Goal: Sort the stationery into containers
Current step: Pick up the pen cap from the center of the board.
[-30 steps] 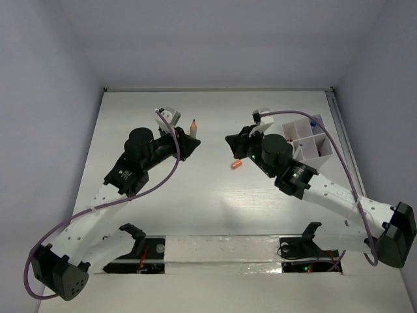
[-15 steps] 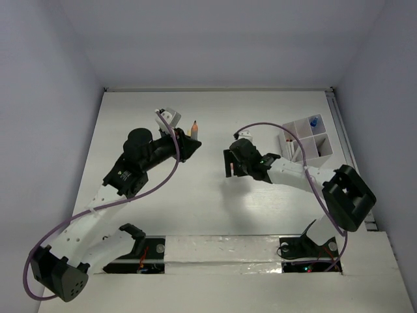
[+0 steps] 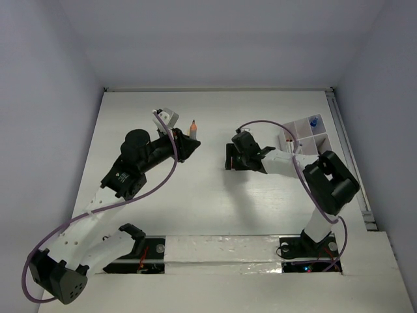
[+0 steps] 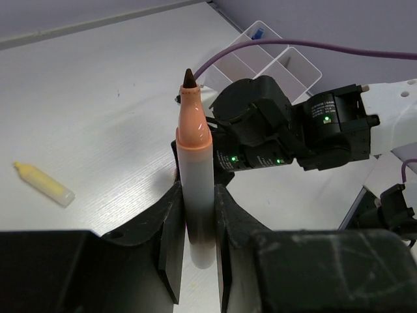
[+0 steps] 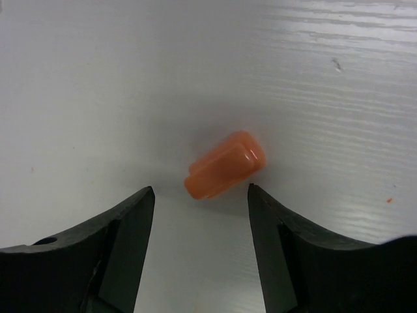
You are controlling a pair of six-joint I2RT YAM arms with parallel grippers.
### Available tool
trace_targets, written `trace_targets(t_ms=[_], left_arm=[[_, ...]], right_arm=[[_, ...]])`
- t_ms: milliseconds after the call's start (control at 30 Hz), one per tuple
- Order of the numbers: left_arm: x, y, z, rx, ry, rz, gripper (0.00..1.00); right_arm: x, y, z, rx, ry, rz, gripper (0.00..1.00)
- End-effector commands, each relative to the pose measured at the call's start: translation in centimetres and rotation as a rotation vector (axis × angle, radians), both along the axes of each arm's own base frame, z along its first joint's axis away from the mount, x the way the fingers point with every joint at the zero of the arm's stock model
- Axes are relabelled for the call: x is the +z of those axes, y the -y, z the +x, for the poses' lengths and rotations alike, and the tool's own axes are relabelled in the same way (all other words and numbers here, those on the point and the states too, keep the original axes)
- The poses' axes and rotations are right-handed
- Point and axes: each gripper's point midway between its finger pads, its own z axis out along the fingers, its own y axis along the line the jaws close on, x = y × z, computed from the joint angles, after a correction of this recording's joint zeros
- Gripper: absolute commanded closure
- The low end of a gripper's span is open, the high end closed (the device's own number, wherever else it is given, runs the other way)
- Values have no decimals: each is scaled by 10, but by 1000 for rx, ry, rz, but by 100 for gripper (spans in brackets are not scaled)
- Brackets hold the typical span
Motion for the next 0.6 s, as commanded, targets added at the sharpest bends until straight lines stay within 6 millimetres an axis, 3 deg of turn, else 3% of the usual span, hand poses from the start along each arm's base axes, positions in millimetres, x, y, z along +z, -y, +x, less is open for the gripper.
trace_targets(t_ms=[0, 167, 567], left_arm=[[35, -2, -1, 8, 81, -53, 100], [34, -1, -1, 3, 78, -54, 100], [35, -2, -1, 11, 82, -52, 100]], right_arm=[[15, -27, 19, 25, 48, 83, 36], [10, -28, 27, 33, 48, 46, 42], [-13, -9, 37, 80, 15, -175, 41]])
